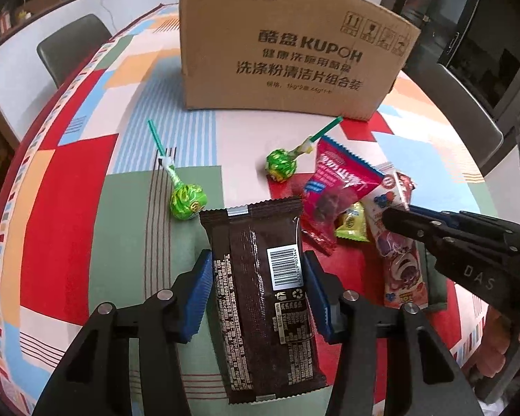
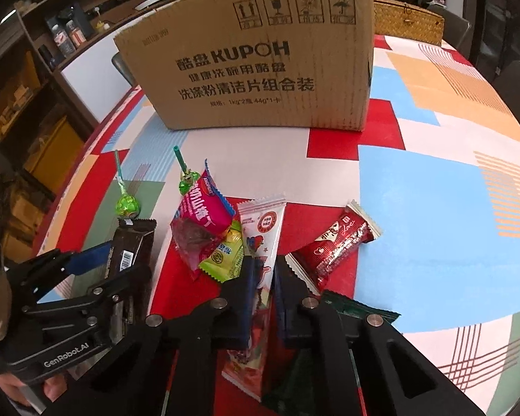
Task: Organize snacks
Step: 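Grasp the brown chocolate bar with the left tool while the right tool grasps the pink-white candy packet, then carry both snacks over the cardboard box and open both tools to drop them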
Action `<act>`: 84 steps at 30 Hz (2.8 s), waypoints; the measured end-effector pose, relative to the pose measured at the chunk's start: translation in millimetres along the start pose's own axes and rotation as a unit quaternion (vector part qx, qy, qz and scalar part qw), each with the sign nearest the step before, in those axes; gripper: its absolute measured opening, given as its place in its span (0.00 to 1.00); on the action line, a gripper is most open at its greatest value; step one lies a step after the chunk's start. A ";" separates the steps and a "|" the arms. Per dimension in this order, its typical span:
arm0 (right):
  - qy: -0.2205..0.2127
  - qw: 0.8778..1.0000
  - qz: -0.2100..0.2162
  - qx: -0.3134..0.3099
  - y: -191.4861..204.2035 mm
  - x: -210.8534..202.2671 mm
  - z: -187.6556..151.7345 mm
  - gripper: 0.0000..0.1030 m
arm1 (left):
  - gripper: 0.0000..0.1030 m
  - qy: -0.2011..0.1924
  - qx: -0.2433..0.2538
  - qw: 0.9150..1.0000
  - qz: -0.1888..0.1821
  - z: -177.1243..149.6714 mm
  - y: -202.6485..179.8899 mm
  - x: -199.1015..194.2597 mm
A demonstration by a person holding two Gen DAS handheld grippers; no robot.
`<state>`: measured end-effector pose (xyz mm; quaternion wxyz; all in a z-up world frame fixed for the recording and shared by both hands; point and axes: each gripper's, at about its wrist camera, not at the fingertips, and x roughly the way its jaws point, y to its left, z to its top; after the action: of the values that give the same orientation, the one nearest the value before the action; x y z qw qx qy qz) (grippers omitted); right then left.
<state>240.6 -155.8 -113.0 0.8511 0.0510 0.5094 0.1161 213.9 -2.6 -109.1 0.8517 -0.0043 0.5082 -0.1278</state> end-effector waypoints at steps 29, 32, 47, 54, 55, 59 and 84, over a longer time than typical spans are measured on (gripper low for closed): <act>-0.146 0.989 0.005 -0.024 20.8 -94.2 19.6 0.08 | 0.47 -0.140 0.037 0.989 -0.030 37.1 -23.6 -97.8; -0.164 0.986 0.006 -0.030 23.2 -104.5 26.4 0.08 | 0.47 -0.160 0.044 0.986 -0.028 47.5 -25.3 -107.8; -0.250 0.967 0.012 -0.043 28.2 -142.2 78.0 0.08 | 0.47 -0.257 0.073 0.964 0.006 108.6 -29.3 -147.3; -0.277 0.960 0.010 -0.048 29.4 -152.0 105.2 0.08 | 0.47 -0.289 0.085 0.953 0.023 141.2 -29.7 -157.5; -0.280 0.959 0.011 -0.049 29.7 -153.1 109.2 0.08 | 0.47 -0.293 0.086 0.952 0.024 146.5 -29.3 -158.3; -0.290 0.955 0.010 -0.058 32.8 -154.7 126.5 0.08 | 0.47 -0.304 0.088 0.948 0.030 168.4 -27.9 -156.7; -0.134 0.991 -0.001 -0.013 8.2 -42.6 211.5 0.08 | 0.48 -0.110 0.058 0.992 0.036 250.6 -8.8 -12.1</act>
<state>406.0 -151.8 25.8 0.9125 0.0545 0.3890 0.1140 423.8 -39.1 23.8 0.9052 0.0499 0.4031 -0.1252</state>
